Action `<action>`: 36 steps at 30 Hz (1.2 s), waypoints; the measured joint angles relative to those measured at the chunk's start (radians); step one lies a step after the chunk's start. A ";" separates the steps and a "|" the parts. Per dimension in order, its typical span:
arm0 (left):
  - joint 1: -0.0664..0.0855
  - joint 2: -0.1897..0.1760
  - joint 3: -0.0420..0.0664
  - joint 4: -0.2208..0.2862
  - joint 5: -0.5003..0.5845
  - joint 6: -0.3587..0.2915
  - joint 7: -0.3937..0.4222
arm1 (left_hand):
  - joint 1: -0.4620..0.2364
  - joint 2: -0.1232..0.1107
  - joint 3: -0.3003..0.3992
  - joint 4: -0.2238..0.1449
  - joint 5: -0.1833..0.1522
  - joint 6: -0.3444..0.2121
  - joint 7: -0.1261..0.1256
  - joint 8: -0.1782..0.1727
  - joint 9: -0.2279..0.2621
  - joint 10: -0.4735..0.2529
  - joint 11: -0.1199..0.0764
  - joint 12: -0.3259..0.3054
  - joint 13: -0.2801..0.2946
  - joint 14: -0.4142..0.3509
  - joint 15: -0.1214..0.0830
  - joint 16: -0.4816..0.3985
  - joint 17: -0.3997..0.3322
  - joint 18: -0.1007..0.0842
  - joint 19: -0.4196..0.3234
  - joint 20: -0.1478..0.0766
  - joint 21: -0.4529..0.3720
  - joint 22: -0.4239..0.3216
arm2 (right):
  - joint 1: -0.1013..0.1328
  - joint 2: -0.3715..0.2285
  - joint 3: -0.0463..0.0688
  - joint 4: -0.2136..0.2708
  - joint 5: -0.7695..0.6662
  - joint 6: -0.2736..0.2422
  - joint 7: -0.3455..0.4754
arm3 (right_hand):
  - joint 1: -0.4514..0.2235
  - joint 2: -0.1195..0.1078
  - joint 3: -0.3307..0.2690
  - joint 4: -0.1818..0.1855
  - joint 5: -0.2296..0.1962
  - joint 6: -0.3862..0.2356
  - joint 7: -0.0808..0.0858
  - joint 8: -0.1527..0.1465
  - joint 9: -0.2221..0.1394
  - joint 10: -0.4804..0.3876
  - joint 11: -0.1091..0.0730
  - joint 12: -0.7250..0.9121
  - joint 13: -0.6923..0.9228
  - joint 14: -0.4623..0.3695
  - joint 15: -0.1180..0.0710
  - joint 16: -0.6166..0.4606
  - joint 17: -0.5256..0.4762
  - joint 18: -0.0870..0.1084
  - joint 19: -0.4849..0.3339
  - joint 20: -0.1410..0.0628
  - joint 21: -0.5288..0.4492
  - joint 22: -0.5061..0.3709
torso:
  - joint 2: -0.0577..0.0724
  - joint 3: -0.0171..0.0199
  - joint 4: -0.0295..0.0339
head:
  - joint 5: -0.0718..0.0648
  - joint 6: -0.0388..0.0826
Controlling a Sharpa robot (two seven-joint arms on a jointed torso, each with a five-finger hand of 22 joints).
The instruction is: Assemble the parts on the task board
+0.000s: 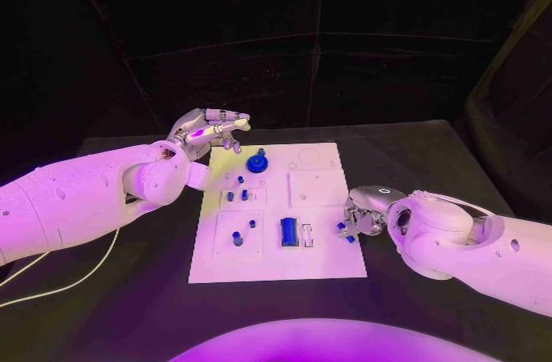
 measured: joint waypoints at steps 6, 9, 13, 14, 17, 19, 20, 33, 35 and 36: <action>0.000 0.000 0.000 0.000 0.000 0.000 -0.001 | 0.000 0.000 -0.003 -0.003 0.000 -0.004 -0.004 0.000 0.000 -0.004 -0.004 0.007 0.000 -0.004 0.004 0.000 -0.003 0.000 0.000 0.000 0.000 -0.001 | -0.002 0.006 0.000 0.002 -0.034 0.011 0.000 | 0.003 0.003 -0.002 -0.002 0.000 -0.006 0.004 -0.001 0.006 0.000 0.000 0.008 0.008 0.000 0.000 0.000 -0.002 0.000 0.000 0.000 0.000 0.000 | -0.001 0.0002 -0.0012 | 0.002 -0.002; 0.000 0.000 0.000 0.000 0.000 0.000 -0.001 | 0.000 0.000 -0.003 -0.003 0.000 -0.004 -0.004 0.000 0.000 -0.007 0.000 0.007 0.000 -0.004 0.004 0.000 -0.003 0.000 0.000 0.000 0.000 -0.001 | -0.002 0.009 -0.001 0.003 -0.045 0.014 -0.001 | 0.003 0.003 -0.003 -0.003 0.009 -0.010 0.002 -0.001 0.006 0.000 0.000 0.009 0.008 0.000 0.000 0.000 -0.002 0.000 0.000 0.000 0.000 0.000 | -0.001 0.0002 -0.0013 | 0.003 -0.002; 0.000 0.000 0.000 0.000 0.000 0.000 -0.001 | 0.000 0.000 -0.003 -0.003 0.000 -0.004 -0.004 0.000 0.000 -0.007 0.000 0.007 0.000 -0.004 0.004 0.000 -0.003 0.000 0.000 0.000 0.000 -0.001 | -0.003 0.009 -0.001 0.006 -0.053 0.010 -0.002 | 0.007 0.012 -0.002 -0.002 0.108 -0.012 0.004 -0.013 0.008 0.000 0.000 0.010 0.012 0.000 0.000 0.000 -0.001 0.000 0.007 -0.002 0.009 0.011 | -0.002 0.0005 -0.0016 | 0.003 -0.002; 0.000 0.000 0.000 0.000 0.000 0.000 -0.001 | 0.000 0.000 -0.003 -0.003 0.000 -0.004 -0.004 0.000 0.000 -0.007 0.000 0.007 0.000 -0.004 0.004 0.000 -0.003 0.000 0.000 0.000 0.000 -0.001 | -0.004 0.008 -0.002 0.008 -0.052 0.005 -0.002 | 0.003 0.024 0.000 0.000 0.150 -0.014 0.005 -0.017 0.009 0.000 0.000 0.013 0.013 0.000 0.000 0.000 0.001 0.000 0.016 -0.003 0.016 0.021 | -0.002 0.0006 -0.0017 | 0.003 -0.002; 0.000 0.000 0.000 0.000 0.000 0.000 -0.001 | 0.000 0.000 -0.003 -0.003 0.000 -0.004 -0.004 0.000 0.000 -0.007 0.000 0.007 0.000 -0.004 0.004 0.000 -0.003 0.000 0.000 0.000 0.000 -0.001 | -0.007 0.003 -0.004 0.016 -0.044 -0.018 -0.005 | 0.001 0.038 0.011 0.011 0.226 -0.023 0.004 -0.029 0.008 0.000 0.000 0.018 0.020 0.000 0.000 0.000 0.012 -0.001 0.025 -0.004 0.023 0.039 | -0.002 0.0009 -0.0017 | 0.004 -0.002; -0.001 0.000 0.000 0.000 0.000 0.000 -0.001 | 0.000 0.000 -0.003 -0.003 0.000 -0.004 -0.004 0.000 0.000 -0.007 0.000 0.007 0.000 -0.004 0.004 0.000 -0.003 0.000 0.000 0.000 0.000 -0.001 | -0.009 -0.001 -0.006 0.023 -0.033 -0.037 -0.006 | -0.002 0.044 0.013 0.013 0.251 -0.023 -0.001 -0.031 0.008 0.000 0.000 0.019 0.023 0.000 0.000 0.000 0.016 -0.016 0.025 -0.004 0.027 0.043 | -0.002 0.0010 -0.0018 | 0.005 -0.002; -0.001 0.000 0.000 0.000 0.000 0.000 -0.002 | 0.000 0.000 -0.003 -0.003 0.000 -0.004 -0.004 0.000 0.000 -0.007 0.000 0.007 0.000 -0.004 0.004 0.000 -0.003 0.000 0.000 0.000 0.000 -0.001 | -0.010 -0.004 -0.007 0.027 -0.024 -0.050 -0.008 | -0.002 0.044 0.013 0.013 0.259 -0.024 -0.002 -0.031 0.008 0.000 0.000 0.019 0.023 0.000 0.000 0.000 0.017 -0.016 0.025 -0.004 0.027 0.045 | -0.002 0.0009 -0.0018 | 0.005 -0.002; -0.001 -0.001 0.000 0.001 0.000 0.001 -0.002 | 0.000 0.000 -0.003 -0.003 0.000 -0.004 -0.004 0.000 0.000 -0.007 0.000 0.007 0.000 -0.004 0.004 0.000 -0.003 0.000 0.000 0.000 0.000 -0.001 | -0.012 -0.015 -0.008 0.066 0.108 -0.167 -0.018 | -0.008 0.037 0.005 0.039 0.296 -0.022 0.000 -0.037 0.011 0.000 0.000 0.019 0.013 0.000 0.000 0.000 0.015 -0.016 0.025 -0.004 0.027 0.047 | 0.000 -0.0003 0.0005 | 0.007 0.000; -0.001 -0.001 0.000 0.001 0.000 0.001 -0.002 | 0.000 0.000 -0.003 -0.003 0.000 -0.004 -0.004 0.000 0.000 -0.007 0.000 0.007 0.000 -0.004 0.004 0.000 -0.003 0.000 0.000 0.000 0.000 -0.001 | -0.012 -0.014 -0.008 0.069 0.125 -0.178 -0.018 | -0.013 0.032 0.002 0.043 0.298 -0.022 0.000 -0.037 0.011 0.000 0.000 0.019 0.013 0.000 0.000 0.000 0.015 -0.016 0.029 0.000 0.027 0.049 | 0.000 -0.0004 0.0005 | 0.008 0.000; -0.001 -0.001 0.000 0.001 0.000 0.001 -0.002 | 0.000 0.000 -0.003 -0.003 0.000 -0.004 -0.004 0.000 0.000 -0.007 0.000 0.007 0.000 -0.004 0.004 0.000 -0.003 0.000 0.000 0.000 0.000 -0.001 | -0.012 -0.014 -0.008 0.070 0.133 -0.184 -0.018 | -0.015 0.030 0.001 0.044 0.298 -0.022 0.000 -0.037 0.011 0.000 0.000 0.019 0.014 0.000 0.000 0.000 0.016 -0.016 0.032 -0.003 0.031 0.050 | 0.001 -0.0004 0.0005 | 0.008 -0.001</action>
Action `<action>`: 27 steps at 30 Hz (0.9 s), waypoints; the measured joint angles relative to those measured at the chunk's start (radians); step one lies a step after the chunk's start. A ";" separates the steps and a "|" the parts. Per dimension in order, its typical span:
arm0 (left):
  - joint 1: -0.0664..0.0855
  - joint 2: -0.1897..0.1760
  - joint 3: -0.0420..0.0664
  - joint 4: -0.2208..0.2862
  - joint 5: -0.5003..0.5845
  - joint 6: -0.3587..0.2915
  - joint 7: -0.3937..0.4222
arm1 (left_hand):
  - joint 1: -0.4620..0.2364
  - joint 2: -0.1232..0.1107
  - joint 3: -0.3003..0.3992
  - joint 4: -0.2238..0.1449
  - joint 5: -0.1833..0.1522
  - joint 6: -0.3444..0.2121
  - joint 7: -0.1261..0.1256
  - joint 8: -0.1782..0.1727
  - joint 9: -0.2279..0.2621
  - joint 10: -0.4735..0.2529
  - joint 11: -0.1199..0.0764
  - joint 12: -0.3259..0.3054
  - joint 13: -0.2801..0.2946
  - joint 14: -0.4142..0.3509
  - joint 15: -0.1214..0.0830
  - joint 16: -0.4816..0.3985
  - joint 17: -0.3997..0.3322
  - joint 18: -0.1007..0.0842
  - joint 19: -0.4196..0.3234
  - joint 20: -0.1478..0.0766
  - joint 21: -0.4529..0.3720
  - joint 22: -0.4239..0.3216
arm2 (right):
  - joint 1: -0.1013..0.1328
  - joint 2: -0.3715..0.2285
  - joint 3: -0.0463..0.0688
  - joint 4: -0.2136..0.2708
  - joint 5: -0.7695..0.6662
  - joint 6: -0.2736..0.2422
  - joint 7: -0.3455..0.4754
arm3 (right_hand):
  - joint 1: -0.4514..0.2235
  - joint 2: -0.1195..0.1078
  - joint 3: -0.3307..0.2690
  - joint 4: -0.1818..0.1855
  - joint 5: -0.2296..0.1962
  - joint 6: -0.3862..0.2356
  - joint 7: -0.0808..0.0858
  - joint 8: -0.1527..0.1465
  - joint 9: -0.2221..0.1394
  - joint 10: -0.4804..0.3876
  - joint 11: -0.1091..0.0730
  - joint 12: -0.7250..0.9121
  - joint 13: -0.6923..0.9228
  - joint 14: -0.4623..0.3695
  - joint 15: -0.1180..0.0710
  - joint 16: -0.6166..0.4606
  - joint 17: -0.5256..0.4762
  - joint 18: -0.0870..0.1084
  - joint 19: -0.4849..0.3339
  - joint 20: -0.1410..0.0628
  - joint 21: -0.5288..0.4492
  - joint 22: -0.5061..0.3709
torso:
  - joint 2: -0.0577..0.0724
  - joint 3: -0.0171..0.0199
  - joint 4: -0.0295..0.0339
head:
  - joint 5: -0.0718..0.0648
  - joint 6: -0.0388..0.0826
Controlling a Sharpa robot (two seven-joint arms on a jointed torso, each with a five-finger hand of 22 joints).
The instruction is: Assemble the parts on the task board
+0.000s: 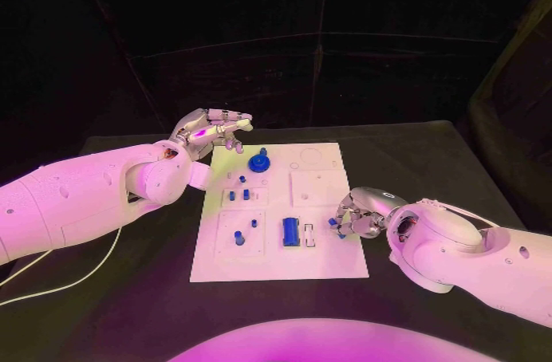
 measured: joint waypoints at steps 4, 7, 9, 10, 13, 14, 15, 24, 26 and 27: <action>0.000 0.000 0.000 0.000 0.000 0.000 0.000 | 0.000 0.000 0.000 0.000 0.000 0.000 0.000 0.000 0.000 0.000 0.000 0.000 0.000 0.000 0.000 0.000 0.000 0.000 0.000 0.000 0.000 0.000 | 0.000 0.008 0.000 0.000 0.033 -0.019 0.000 | 0.000 0.000 -0.001 0.006 0.000 0.003 0.003 0.000 0.000 0.000 0.000 0.000 0.002 0.000 0.000 0.006 0.004 0.000 0.000 0.000 0.000 0.003 | 0.001 -0.0004 0.0002 | 0.001 0.000; 0.000 0.000 0.000 0.000 0.000 0.000 0.000 | 0.000 0.000 0.000 0.000 0.000 0.000 0.000 0.000 0.000 0.000 0.000 0.000 0.000 0.000 0.000 0.000 0.000 0.000 0.000 0.000 0.000 0.000 | 0.000 0.020 0.000 -0.001 0.062 -0.029 0.000 | -0.008 -0.001 -0.005 0.010 0.000 0.009 -0.002 0.000 0.000 0.000 0.000 0.000 0.004 0.000 0.000 0.006 0.007 0.000 0.000 0.000 0.000 0.005 | 0.001 -0.0006 0.0008 | 0.001 -0.001; 0.000 0.000 0.000 0.001 0.000 0.000 0.000 | 0.000 0.000 0.000 0.000 0.000 0.000 0.000 0.000 0.000 0.000 0.000 0.000 0.000 0.000 0.000 0.000 0.000 0.000 0.000 0.000 0.000 0.000 | 0.000 0.029 0.000 -0.003 0.079 -0.032 0.000 | -0.010 -0.002 -0.004 0.015 0.000 0.011 0.000 -0.003 0.000 0.000 0.000 0.000 0.004 0.000 0.000 0.006 0.009 0.000 0.000 0.000 0.000 0.006 | 0.001 -0.0007 0.0014 | 0.001 -0.001; 0.000 0.000 0.000 0.001 0.000 0.000 0.000 | 0.000 0.000 0.000 0.000 0.000 0.000 0.000 0.000 0.000 0.000 0.000 0.000 0.000 0.000 0.000 0.000 0.000 0.000 0.000 0.000 0.000 0.000 | 0.000 0.033 0.000 -0.005 0.087 -0.033 0.000 | -0.015 0.003 -0.005 0.017 0.000 0.014 -0.001 -0.005 0.000 0.000 0.000 0.000 0.004 0.000 0.000 0.006 0.009 0.000 0.000 0.000 0.000 0.006 | 0.001 -0.0008 0.0016 | 0.001 -0.002; 0.000 0.000 0.000 0.001 0.000 0.000 -0.001 | 0.000 0.000 0.000 0.000 0.000 0.000 0.000 0.000 0.000 0.000 0.000 0.000 0.000 0.000 0.000 0.000 0.000 0.000 0.000 0.000 0.000 0.000 | 0.000 0.048 0.000 -0.011 0.109 -0.034 0.000 | -0.014 0.004 -0.007 0.024 0.000 0.028 -0.006 -0.006 0.001 0.003 -0.003 0.004 0.008 0.000 0.000 0.006 0.009 0.000 0.000 0.000 0.005 0.007 | 0.002 -0.0012 0.0021 | 0.001 -0.002; 0.000 0.000 0.000 0.001 0.000 0.000 -0.001 | 0.000 0.000 0.000 0.000 0.000 0.000 0.000 0.000 0.000 0.000 0.000 0.000 0.000 0.000 0.000 0.000 0.000 0.000 0.000 0.000 0.000 0.000 | 0.000 0.053 0.000 -0.013 0.115 -0.034 0.000 | -0.014 0.004 -0.005 0.027 0.000 0.033 -0.009 -0.006 0.002 0.006 -0.006 0.011 0.012 -0.002 -0.002 0.006 0.009 0.000 0.002 -0.002 0.005 0.008 | 0.002 -0.0012 0.0022 | 0.001 -0.003; 0.000 0.000 0.000 0.001 0.000 0.000 -0.001 | 0.000 0.000 0.000 0.000 0.000 0.000 0.000 0.000 0.000 0.000 0.000 0.000 0.000 0.000 0.000 0.000 0.000 0.000 0.000 0.000 0.000 0.000 | 0.000 0.058 0.000 -0.015 0.122 -0.034 0.000 | -0.014 0.004 -0.005 0.027 0.000 0.038 -0.011 -0.006 0.002 0.010 -0.010 0.018 0.018 -0.003 -0.004 0.006 0.009 0.000 0.004 -0.004 0.005 0.008 | 0.002 -0.0012 0.0022 | 0.002 -0.003; 0.000 0.000 0.000 0.002 0.000 0.001 -0.001 | 0.004 0.004 0.000 0.000 0.000 -0.004 0.004 0.000 0.000 0.000 0.000 0.000 0.001 0.000 0.000 0.000 -0.001 0.000 0.000 0.000 0.000 0.000 | 0.000 0.082 0.000 -0.026 0.161 -0.027 0.002 | -0.018 0.000 -0.002 0.030 0.000 0.055 -0.016 -0.006 0.001 0.020 -0.013 0.027 0.027 0.000 -0.007 0.007 0.010 0.000 0.004 -0.004 0.005 0.010 | 0.002 -0.0014 0.0022 | 0.009 -0.007; 0.000 -0.001 0.000 0.003 0.000 0.001 -0.001 | 0.004 0.004 0.000 0.000 0.000 -0.004 0.004 0.000 0.000 0.000 0.000 0.000 0.001 0.000 0.000 0.000 -0.001 0.000 0.000 0.000 0.000 0.000 | 0.000 0.084 0.000 -0.027 0.170 -0.024 0.003 | -0.018 0.000 -0.002 0.030 0.000 0.055 -0.016 -0.006 0.001 0.020 -0.013 0.030 0.028 0.000 -0.007 0.009 0.011 0.000 0.004 -0.004 0.005 0.010 | 0.002 -0.0012 0.0021 | 0.010 -0.008; 0.000 -0.001 0.000 0.003 0.000 0.002 -0.002 | 0.004 0.004 0.000 0.000 0.000 -0.004 0.004 0.000 0.000 0.000 0.000 0.000 0.001 0.000 0.000 0.000 -0.001 0.000 0.000 0.000 0.000 0.000 | 0.000 0.085 0.000 -0.027 0.175 -0.023 0.004 | -0.018 0.000 -0.002 0.030 0.000 0.055 -0.016 -0.006 0.001 0.020 -0.013 0.030 0.029 0.000 -0.007 0.009 0.011 0.000 0.004 -0.004 0.005 0.010 | 0.001 -0.0012 0.0017 | 0.010 -0.008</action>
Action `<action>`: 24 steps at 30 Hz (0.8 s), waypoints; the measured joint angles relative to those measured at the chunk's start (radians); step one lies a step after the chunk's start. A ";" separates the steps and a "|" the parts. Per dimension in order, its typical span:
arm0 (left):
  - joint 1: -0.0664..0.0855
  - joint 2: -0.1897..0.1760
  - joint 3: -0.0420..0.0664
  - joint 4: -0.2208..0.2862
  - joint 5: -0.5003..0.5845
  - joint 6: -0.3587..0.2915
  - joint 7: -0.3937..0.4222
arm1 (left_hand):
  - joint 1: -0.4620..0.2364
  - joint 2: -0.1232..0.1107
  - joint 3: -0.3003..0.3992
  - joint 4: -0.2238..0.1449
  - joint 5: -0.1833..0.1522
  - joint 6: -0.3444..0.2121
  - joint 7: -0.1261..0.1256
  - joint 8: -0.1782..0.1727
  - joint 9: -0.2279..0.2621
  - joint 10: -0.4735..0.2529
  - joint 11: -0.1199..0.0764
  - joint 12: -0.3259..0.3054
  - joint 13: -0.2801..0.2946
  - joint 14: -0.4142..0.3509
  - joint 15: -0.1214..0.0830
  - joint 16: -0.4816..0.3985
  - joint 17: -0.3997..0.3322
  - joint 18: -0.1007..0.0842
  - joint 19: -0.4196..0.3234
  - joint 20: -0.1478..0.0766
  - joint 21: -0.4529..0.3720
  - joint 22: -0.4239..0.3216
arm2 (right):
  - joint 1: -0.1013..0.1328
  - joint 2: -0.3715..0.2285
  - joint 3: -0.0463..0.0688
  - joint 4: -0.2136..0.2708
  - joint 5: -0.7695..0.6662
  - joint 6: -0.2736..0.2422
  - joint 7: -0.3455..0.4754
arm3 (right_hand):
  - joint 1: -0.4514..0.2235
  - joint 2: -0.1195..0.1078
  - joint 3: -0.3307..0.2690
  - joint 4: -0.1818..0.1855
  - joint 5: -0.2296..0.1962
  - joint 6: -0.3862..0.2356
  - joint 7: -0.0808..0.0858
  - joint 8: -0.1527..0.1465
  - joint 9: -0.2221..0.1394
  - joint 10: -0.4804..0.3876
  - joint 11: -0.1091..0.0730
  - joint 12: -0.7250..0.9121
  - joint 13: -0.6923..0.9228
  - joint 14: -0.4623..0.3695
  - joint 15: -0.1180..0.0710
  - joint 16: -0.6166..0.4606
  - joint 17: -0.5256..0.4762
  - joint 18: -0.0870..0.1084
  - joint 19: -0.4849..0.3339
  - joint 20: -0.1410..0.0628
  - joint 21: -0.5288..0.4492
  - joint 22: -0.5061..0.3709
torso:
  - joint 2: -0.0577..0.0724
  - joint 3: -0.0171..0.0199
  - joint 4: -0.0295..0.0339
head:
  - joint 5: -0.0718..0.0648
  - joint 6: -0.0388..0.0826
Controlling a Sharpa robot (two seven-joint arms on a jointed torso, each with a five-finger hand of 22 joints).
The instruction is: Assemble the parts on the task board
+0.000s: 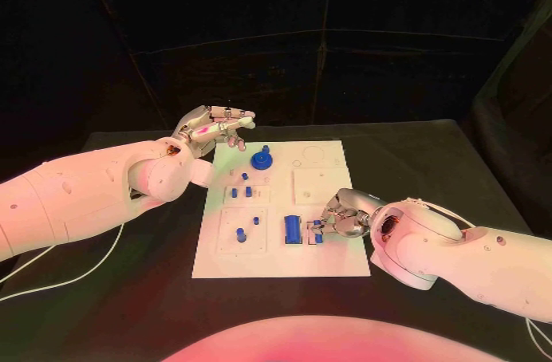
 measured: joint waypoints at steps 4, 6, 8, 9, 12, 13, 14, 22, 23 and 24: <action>0.000 0.000 0.000 0.001 0.000 0.001 -0.001 | 0.000 0.000 0.000 0.000 0.000 0.000 0.000 0.000 0.000 0.000 0.000 0.000 0.000 0.000 0.000 0.000 0.000 0.000 0.000 0.000 0.000 0.000 | 0.000 0.005 0.000 -0.002 0.018 0.004 0.004 | 0.000 0.000 0.000 0.000 0.000 0.000 0.000 -0.004 0.000 0.000 0.000 0.000 0.001 0.000 0.000 0.000 0.002 0.000 0.000 0.000 0.000 0.001 | 0.000 0.0006 -0.0009 | 0.000 -0.001; 0.000 0.000 0.000 0.001 0.000 0.001 -0.001 | 0.000 0.000 0.000 0.000 0.000 0.000 0.000 0.000 0.000 0.000 0.000 0.000 0.000 0.000 0.000 0.000 0.000 0.000 0.000 0.000 0.000 -0.001 | 0.000 0.008 0.000 -0.003 0.025 0.005 0.006 | 0.000 0.000 0.000 0.000 0.000 0.000 0.000 -0.004 0.000 0.000 0.000 0.001 0.001 0.000 0.000 0.000 0.002 0.000 0.000 0.000 0.000 0.001 | -0.001 0.0006 -0.0011 | 0.000 -0.001; 0.000 0.000 0.000 0.001 0.000 0.001 -0.001 | 0.000 0.000 0.000 0.000 0.000 0.000 0.000 0.000 0.000 0.000 0.000 0.000 0.000 0.000 0.000 0.000 0.000 0.000 0.000 0.000 0.000 -0.001 | 0.000 0.010 0.000 -0.005 0.031 0.006 0.008 | 0.000 0.000 0.000 0.000 0.000 0.000 0.000 -0.004 0.000 0.000 0.000 0.001 0.001 0.000 0.000 0.000 0.002 0.000 0.000 0.000 0.000 0.001 | -0.001 0.0007 -0.0011 | 0.000 -0.001; 0.000 0.000 0.000 0.001 0.000 0.001 -0.002 | 0.000 0.000 0.000 0.000 0.000 0.000 0.000 0.000 0.000 0.000 0.000 0.000 0.000 0.000 0.000 0.000 0.000 0.000 0.000 0.000 0.000 -0.001 | 0.000 0.012 0.000 -0.006 0.033 0.006 0.009 | 0.000 0.000 0.000 0.000 0.000 0.000 0.000 -0.004 0.000 0.000 0.000 0.001 0.001 0.000 0.000 0.000 0.002 0.000 0.000 0.000 0.000 0.001 | -0.001 0.0008 -0.0011 | 0.000 -0.001; 0.000 0.000 0.000 0.001 0.000 0.002 -0.002 | 0.000 0.000 0.000 0.000 0.000 0.000 0.000 0.000 0.000 0.000 0.000 0.000 0.000 0.000 0.000 0.000 0.000 0.000 0.000 0.000 0.000 -0.001 | 0.000 0.016 0.000 -0.011 0.039 0.006 0.011 | 0.000 0.000 0.000 0.000 0.000 0.004 -0.004 -0.004 0.000 0.003 -0.004 0.001 0.001 0.000 0.000 0.000 0.002 0.000 0.004 -0.004 0.000 0.001 | -0.001 0.0010 -0.0011 | 0.000 0.000; 0.000 0.000 0.000 0.001 0.000 0.002 -0.002 | 0.000 0.000 0.000 0.000 0.000 0.000 0.000 0.000 0.000 0.000 0.000 0.000 0.000 0.000 0.000 0.000 -0.001 0.000 0.000 0.000 0.000 -0.001 | 0.000 0.017 0.000 -0.013 0.040 0.006 0.011 | 0.000 0.000 0.000 0.000 0.000 0.004 -0.003 -0.004 0.000 0.003 -0.004 0.001 0.001 0.000 0.000 0.000 0.002 0.000 0.004 -0.004 0.000 0.001 | -0.001 0.0010 -0.0011 | 0.000 0.000; 0.000 0.000 0.000 0.001 0.000 0.002 -0.002 | 0.000 0.000 0.000 0.000 0.000 0.000 0.000 0.000 0.000 0.000 0.000 0.000 0.000 0.000 0.000 0.000 -0.002 0.000 0.000 0.000 0.000 -0.001 | 0.000 0.019 0.000 -0.014 0.041 0.006 0.011 | 0.000 0.000 0.000 0.000 0.000 0.007 0.000 -0.004 0.000 0.003 -0.003 0.001 0.001 0.000 0.000 0.000 0.002 0.000 0.004 -0.004 0.000 0.001 | -0.001 0.0010 -0.0011 | 0.000 0.000; 0.000 0.000 0.000 0.001 0.000 0.003 -0.004 | 0.000 0.000 0.000 0.000 0.000 0.000 0.000 0.000 0.000 0.000 0.000 0.000 0.000 0.000 0.000 0.000 -0.002 0.000 0.000 0.000 -0.005 -0.001 | 0.000 0.031 0.000 -0.033 0.040 0.007 0.010 | -0.004 0.004 0.002 0.003 0.000 0.021 -0.008 -0.004 0.001 0.004 -0.004 0.001 0.001 0.000 -0.007 0.000 0.003 0.000 0.004 -0.004 0.000 0.001 | 0.000 0.0006 -0.0011 | -0.001 -0.002; 0.000 0.000 0.000 0.001 0.000 0.003 -0.004 | 0.000 0.000 0.000 0.000 0.000 0.000 0.000 0.000 0.000 0.000 0.000 0.000 0.000 0.000 0.000 0.000 -0.002 0.000 0.000 0.000 -0.005 -0.001 | 0.000 0.032 0.000 -0.035 0.039 0.007 0.009 | -0.005 0.005 0.000 0.005 0.000 0.022 -0.007 -0.005 0.002 0.005 -0.005 0.001 0.001 0.000 -0.007 0.000 0.003 0.000 0.004 -0.004 0.000 0.001 | 0.000 0.0006 -0.0011 | -0.001 -0.003; 0.000 0.000 0.000 0.001 0.000 0.004 -0.004 | 0.000 0.000 0.000 0.000 0.000 0.000 0.000 0.000 0.000 0.000 0.000 0.000 0.000 0.000 0.000 0.000 -0.003 0.000 0.000 0.000 -0.004 -0.001 | 0.000 0.034 0.000 -0.038 0.037 0.008 0.008 | -0.005 0.005 0.000 0.005 0.000 0.025 -0.005 -0.005 0.002 0.007 -0.007 0.001 0.001 0.000 -0.007 0.000 0.002 0.000 0.004 -0.004 0.000 0.001 | 0.000 0.0004 -0.0011 | -0.001 -0.004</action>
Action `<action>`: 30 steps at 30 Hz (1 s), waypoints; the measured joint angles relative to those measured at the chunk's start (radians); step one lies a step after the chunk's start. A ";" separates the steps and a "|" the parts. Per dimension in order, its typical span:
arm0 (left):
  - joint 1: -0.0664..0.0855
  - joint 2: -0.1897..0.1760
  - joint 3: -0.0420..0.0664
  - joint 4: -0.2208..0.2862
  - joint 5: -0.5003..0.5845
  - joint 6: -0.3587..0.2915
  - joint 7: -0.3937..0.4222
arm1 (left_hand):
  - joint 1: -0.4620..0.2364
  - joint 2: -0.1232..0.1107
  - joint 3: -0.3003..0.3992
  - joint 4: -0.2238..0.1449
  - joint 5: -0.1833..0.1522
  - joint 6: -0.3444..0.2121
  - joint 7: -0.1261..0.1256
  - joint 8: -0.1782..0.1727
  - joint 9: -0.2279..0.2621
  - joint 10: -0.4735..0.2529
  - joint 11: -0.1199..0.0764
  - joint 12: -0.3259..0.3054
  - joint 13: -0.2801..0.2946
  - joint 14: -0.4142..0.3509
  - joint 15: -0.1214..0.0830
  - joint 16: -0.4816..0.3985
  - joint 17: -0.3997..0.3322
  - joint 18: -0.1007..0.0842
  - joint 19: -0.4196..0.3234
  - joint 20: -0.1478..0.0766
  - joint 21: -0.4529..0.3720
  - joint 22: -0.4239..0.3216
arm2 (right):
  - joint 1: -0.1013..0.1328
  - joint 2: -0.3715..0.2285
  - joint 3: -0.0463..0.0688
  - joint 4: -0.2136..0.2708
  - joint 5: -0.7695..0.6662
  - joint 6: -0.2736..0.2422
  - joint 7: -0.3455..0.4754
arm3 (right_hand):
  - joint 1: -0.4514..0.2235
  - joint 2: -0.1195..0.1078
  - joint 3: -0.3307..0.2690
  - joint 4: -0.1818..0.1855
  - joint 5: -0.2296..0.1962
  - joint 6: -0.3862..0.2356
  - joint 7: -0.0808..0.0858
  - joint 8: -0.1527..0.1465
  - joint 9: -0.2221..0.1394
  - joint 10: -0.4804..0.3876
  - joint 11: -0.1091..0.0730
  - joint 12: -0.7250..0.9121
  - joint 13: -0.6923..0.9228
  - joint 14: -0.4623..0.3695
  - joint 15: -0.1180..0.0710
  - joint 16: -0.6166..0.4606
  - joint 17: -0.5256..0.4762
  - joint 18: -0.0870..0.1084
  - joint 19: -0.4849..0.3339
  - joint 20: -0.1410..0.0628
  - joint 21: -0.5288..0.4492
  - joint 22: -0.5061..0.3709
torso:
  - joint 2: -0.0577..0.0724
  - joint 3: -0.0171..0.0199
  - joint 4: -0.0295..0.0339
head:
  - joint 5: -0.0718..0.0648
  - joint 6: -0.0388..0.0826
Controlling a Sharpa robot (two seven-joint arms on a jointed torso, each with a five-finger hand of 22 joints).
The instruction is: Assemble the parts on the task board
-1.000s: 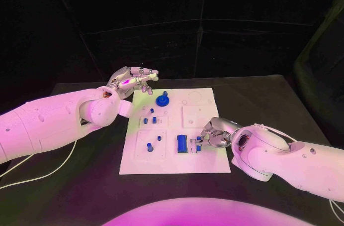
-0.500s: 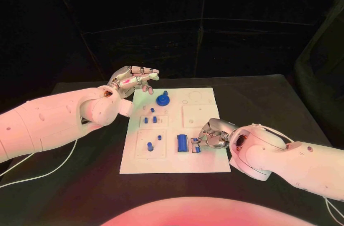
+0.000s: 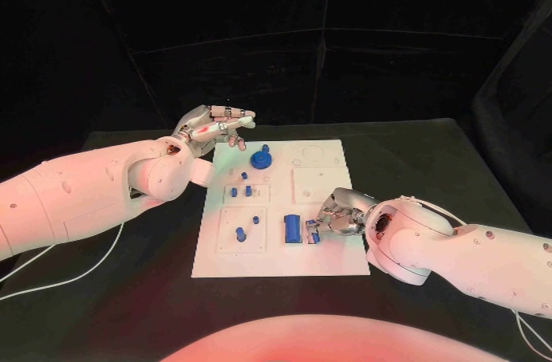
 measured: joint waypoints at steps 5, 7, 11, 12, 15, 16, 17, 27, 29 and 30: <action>0.000 0.000 0.000 0.000 0.000 0.001 -0.001 | 0.000 0.000 0.000 0.000 0.000 0.000 0.000 0.004 0.000 -0.004 -0.004 0.000 0.000 -0.004 -0.004 0.000 -0.003 0.000 0.000 0.000 0.000 0.000 | 0.000 0.007 0.000 -0.008 -0.009 0.007 -0.007 | -0.014 0.002 -0.006 0.006 0.000 0.001 -0.001 -0.007 0.002 0.000 0.000 -0.005 -0.003 0.000 0.000 0.000 -0.007 0.000 0.000 0.000 0.000 0.000 | 0.000 -0.0003 0.0002 | 0.000 -0.001; 0.000 0.001 0.000 -0.001 0.000 0.001 -0.002 | 0.000 0.000 -0.003 -0.003 0.000 0.000 0.000 0.003 0.000 -0.007 0.000 0.000 0.000 -0.004 -0.004 0.000 -0.005 0.000 0.000 0.000 0.000 0.000 | 0.000 0.009 0.000 -0.011 -0.013 0.012 -0.010 | -0.017 0.003 -0.006 0.006 0.000 0.003 0.000 -0.007 0.002 0.000 0.000 -0.005 -0.004 0.000 0.000 0.000 -0.007 0.000 0.000 0.000 0.000 0.000 | 0.000 -0.0003 0.0002 | 0.000 -0.002; 0.000 0.002 0.000 -0.001 0.000 0.002 -0.003 | 0.000 0.000 -0.003 -0.003 0.000 0.000 0.000 0.003 0.000 -0.007 0.000 0.000 0.000 -0.006 -0.001 0.000 -0.006 0.000 0.000 0.000 0.000 0.000 | 0.000 0.014 0.000 -0.015 -0.021 0.024 -0.017 | -0.026 0.003 -0.010 0.010 0.000 0.008 -0.002 -0.007 0.001 0.000 0.000 -0.009 -0.005 0.000 0.000 0.000 -0.009 0.000 0.000 0.000 0.000 0.000 | 0.000 -0.0002 0.0003 | 0.000 -0.003; 0.000 0.002 0.000 -0.001 0.000 0.003 -0.003 | 0.000 0.000 -0.003 -0.003 0.000 0.000 0.000 0.003 0.000 -0.007 0.000 0.000 0.000 -0.007 0.000 0.000 -0.006 0.000 0.000 0.000 0.000 0.000 | 0.000 0.015 0.000 -0.015 -0.023 0.027 -0.019 | -0.026 0.003 -0.010 0.010 0.000 0.008 -0.002 -0.007 0.001 0.000 0.000 -0.009 -0.006 0.000 0.000 0.000 -0.009 0.000 0.000 0.000 0.000 0.000 | 0.000 -0.0001 0.0003 | 0.000 -0.003; 0.000 0.002 0.000 -0.001 0.000 0.003 -0.004 | 0.000 0.000 -0.003 -0.003 0.000 0.000 0.000 0.003 0.000 -0.007 0.000 0.000 0.000 -0.007 0.000 0.000 -0.006 0.000 0.000 0.000 0.000 -0.001 | 0.000 0.018 0.000 -0.017 -0.028 0.038 -0.022 | -0.030 0.007 -0.010 0.010 -0.006 0.008 -0.002 -0.010 0.002 0.000 0.000 -0.009 -0.005 0.000 0.000 0.000 -0.010 0.000 0.000 0.000 0.000 0.000 | -0.001 0.0000 0.0003 | 0.001 -0.004; 0.000 0.003 0.000 -0.002 0.000 0.004 -0.004 | 0.000 0.000 -0.003 -0.003 0.000 0.000 0.000 0.003 0.000 -0.007 0.000 0.000 0.000 -0.007 0.000 0.000 -0.006 0.000 0.000 0.000 0.000 -0.001 | 0.000 0.019 0.000 -0.018 -0.029 0.040 -0.023 | -0.030 0.007 -0.010 0.010 -0.006 0.008 -0.002 -0.010 0.002 0.000 0.000 -0.009 -0.005 0.000 0.000 0.000 -0.010 0.000 0.000 0.000 0.000 -0.001 | -0.001 0.0001 0.0003 | 0.001 -0.004; 0.000 0.003 0.000 -0.002 0.000 0.004 -0.004 | 0.000 0.000 -0.003 -0.003 0.000 0.000 0.000 0.003 0.000 -0.007 0.000 0.000 0.000 -0.007 0.000 0.000 -0.006 0.000 0.000 0.000 0.000 -0.001 | 0.000 0.020 0.000 -0.019 -0.031 0.044 -0.024 | -0.030 0.007 -0.010 0.010 -0.006 0.008 -0.002 -0.010 0.002 0.000 0.000 -0.010 -0.006 0.000 0.000 0.000 -0.011 0.000 0.000 0.000 0.000 -0.001 | -0.001 0.0002 0.0003 | 0.001 -0.004; 0.000 0.003 0.000 -0.002 0.000 0.005 -0.006 | 0.000 0.000 -0.003 -0.003 0.000 0.000 0.000 0.003 0.000 -0.007 0.000 0.000 0.000 -0.007 0.000 0.000 -0.006 0.000 0.000 0.000 0.000 -0.001 | 0.000 0.024 0.000 -0.023 -0.039 0.060 -0.029 | -0.087 0.012 -0.037 0.011 -0.101 0.019 0.001 -0.024 0.001 0.000 0.000 -0.022 -0.010 0.000 0.000 -0.005 -0.019 0.000 0.000 0.000 0.000 -0.008 | -0.001 0.0007 0.0002 | 0.001 -0.004; 0.000 0.003 0.000 -0.003 0.000 0.006 -0.007 | 0.002 -0.002 -0.003 -0.003 0.000 -0.001 -0.001 0.003 0.000 -0.007 0.000 0.000 0.000 -0.007 0.000 0.000 -0.007 0.000 0.000 0.000 0.000 -0.001 | 0.000 0.025 0.000 -0.023 -0.040 0.061 -0.029 | -0.114 0.015 -0.053 0.011 -0.191 0.019 0.001 -0.027 0.003 0.004 0.004 -0.025 -0.011 0.000 0.000 -0.008 -0.021 0.000 0.000 0.000 0.000 -0.010 | -0.001 0.0007 0.0001 | 0.001 -0.005; 0.000 0.003 0.000 -0.003 0.000 0.006 -0.007 | 0.004 -0.004 -0.003 -0.003 0.000 -0.003 -0.003 0.003 0.000 -0.007 0.000 0.000 0.000 -0.007 0.000 0.000 -0.008 0.000 0.000 0.000 0.000 -0.001 | 0.000 0.025 0.000 -0.024 -0.040 0.061 -0.029 | -0.126 0.017 -0.059 0.011 -0.231 0.019 0.001 -0.030 0.004 0.004 0.004 -0.028 -0.011 0.000 0.000 -0.009 -0.022 0.000 0.000 0.000 0.000 -0.011 | -0.001 0.0008 -0.0001 | 0.000 -0.005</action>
